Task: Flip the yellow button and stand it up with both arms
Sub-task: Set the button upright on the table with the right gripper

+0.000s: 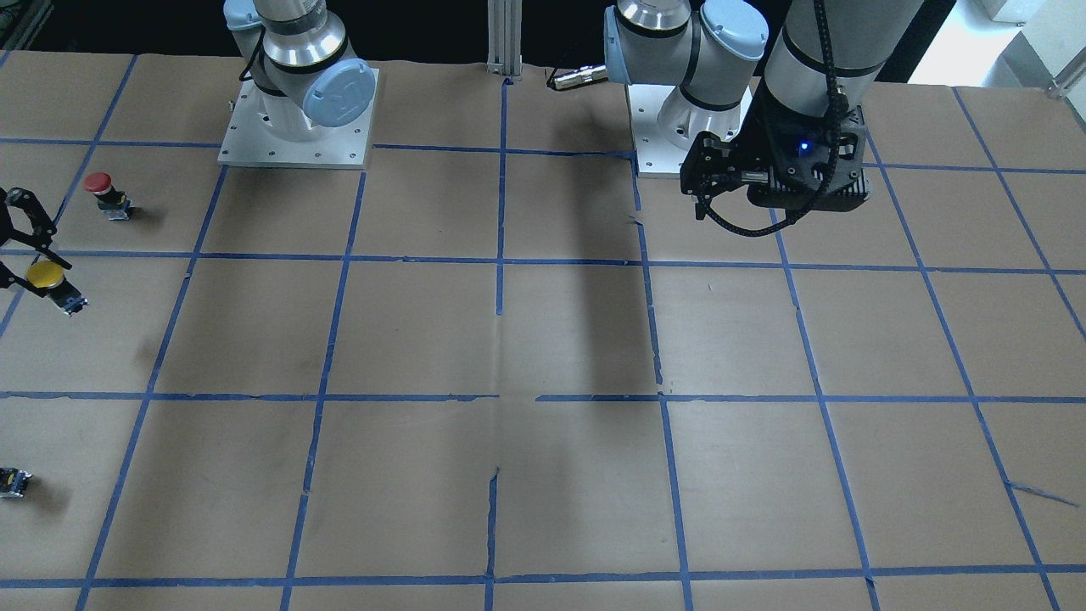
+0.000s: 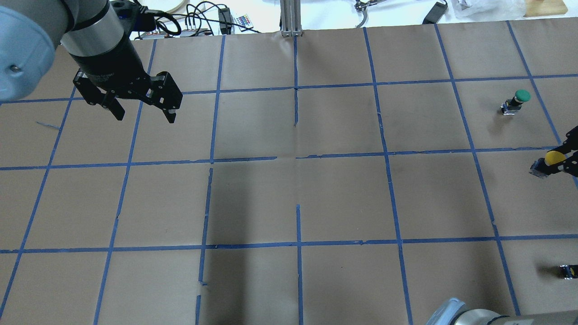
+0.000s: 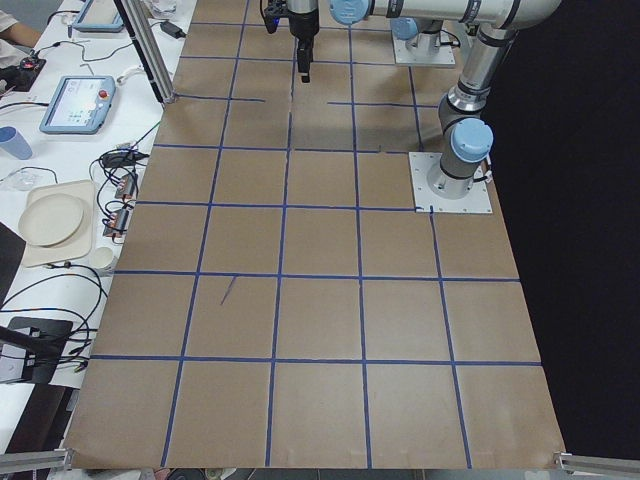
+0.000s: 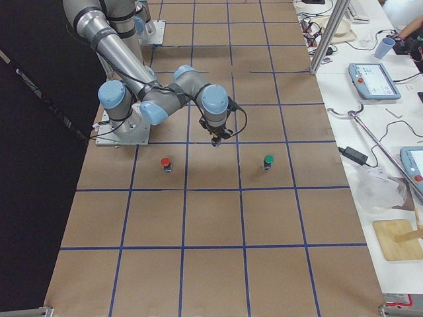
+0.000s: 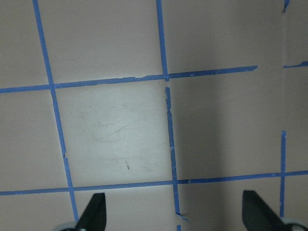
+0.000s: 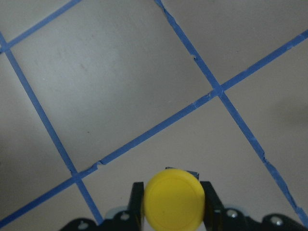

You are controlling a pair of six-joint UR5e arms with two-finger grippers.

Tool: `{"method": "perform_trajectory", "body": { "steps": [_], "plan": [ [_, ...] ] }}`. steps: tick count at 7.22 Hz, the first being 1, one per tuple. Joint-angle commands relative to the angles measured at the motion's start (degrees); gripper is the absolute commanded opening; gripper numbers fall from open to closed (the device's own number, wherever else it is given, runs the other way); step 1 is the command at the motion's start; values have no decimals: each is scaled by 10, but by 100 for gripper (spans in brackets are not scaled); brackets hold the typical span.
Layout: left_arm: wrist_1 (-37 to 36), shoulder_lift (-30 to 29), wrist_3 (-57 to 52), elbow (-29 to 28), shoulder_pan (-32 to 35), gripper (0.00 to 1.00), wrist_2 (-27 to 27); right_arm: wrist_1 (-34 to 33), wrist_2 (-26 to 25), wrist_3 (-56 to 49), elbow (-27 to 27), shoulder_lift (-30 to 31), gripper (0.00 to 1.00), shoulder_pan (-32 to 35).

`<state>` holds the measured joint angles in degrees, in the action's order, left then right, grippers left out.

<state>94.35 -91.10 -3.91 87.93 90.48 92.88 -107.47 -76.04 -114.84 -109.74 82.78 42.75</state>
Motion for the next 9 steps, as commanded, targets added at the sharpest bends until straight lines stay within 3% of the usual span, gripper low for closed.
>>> {"method": "perform_trajectory", "body": {
  "steps": [1, 4, 7, 8, 9],
  "plan": [
    [-21, -6, 6, 4, 0, 99, -19, -12, 26, -126, 1, -31, 9, -16],
    [-15, 1, 4, -7, 0, 99, -9, -23, 23, -173, 1, -77, 10, -48],
    [-15, 0, 3, -17, 0, 99, -9, -8, 16, -173, 1, -82, 9, -50],
    [-15, 4, 3, -18, 1, 99, -9, -7, 14, -173, 1, -83, 12, -50],
    [-14, 2, 2, -16, 1, 99, 1, -7, 13, -172, 1, -86, 29, -50]
  ]
}}
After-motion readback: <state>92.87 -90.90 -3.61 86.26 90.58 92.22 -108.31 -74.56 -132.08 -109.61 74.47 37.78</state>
